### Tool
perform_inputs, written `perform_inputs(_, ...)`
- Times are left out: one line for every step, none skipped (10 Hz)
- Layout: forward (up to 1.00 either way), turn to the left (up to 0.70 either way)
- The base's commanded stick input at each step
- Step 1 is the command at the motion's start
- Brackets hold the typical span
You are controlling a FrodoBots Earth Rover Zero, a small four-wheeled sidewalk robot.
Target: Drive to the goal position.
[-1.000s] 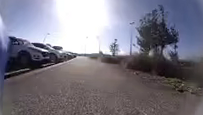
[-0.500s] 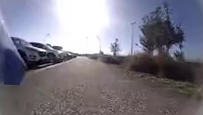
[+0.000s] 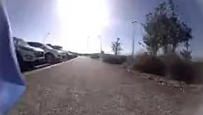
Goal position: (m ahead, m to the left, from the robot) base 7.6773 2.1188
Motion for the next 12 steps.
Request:
perform_inputs(1.00,0.12)
perform_inputs(1.00,0.00)
perform_inputs(1.00,0.00)
perform_inputs(1.00,0.00)
perform_inputs(1.00,0.00)
perform_inputs(1.00,0.00)
perform_inputs(1.00,0.00)
perform_inputs(1.00,0.00)
perform_inputs(1.00,0.00)
perform_inputs(1.00,0.00)
perform_inputs(1.00,0.00)
perform_inputs(1.00,0.00)
